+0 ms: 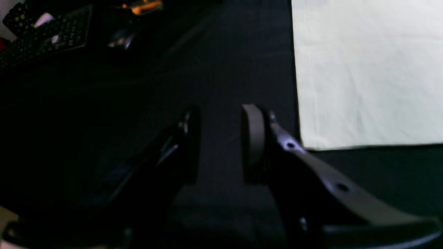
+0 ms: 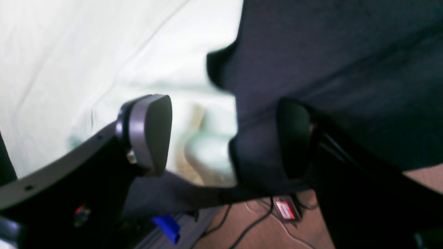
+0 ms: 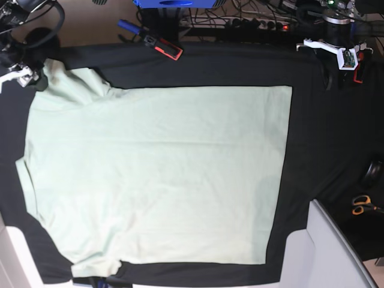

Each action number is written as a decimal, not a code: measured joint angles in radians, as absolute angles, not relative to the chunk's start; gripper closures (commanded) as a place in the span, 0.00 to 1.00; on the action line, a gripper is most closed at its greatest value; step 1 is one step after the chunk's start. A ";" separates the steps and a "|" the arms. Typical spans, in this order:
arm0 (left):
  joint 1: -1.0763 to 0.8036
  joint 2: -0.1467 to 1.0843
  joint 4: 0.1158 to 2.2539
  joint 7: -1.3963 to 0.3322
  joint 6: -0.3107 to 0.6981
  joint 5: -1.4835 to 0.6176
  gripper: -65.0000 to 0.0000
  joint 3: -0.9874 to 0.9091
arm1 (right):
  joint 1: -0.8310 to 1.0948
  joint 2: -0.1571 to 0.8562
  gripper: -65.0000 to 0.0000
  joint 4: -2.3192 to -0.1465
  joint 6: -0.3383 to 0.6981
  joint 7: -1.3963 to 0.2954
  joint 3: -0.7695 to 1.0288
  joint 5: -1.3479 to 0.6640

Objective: Fold the T-shirt properly
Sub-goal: 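Move both grippers to the shirt's collar-side corners and grasp the edge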

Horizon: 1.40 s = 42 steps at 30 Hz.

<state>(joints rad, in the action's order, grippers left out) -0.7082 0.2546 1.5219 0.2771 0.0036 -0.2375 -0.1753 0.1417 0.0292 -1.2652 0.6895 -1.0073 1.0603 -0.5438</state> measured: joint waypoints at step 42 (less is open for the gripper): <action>-0.589 0.317 1.494 0.016 0.103 -0.744 0.42 -0.007 | 0.147 -0.016 1.00 -1.256 0.691 -1.053 0.957 -0.540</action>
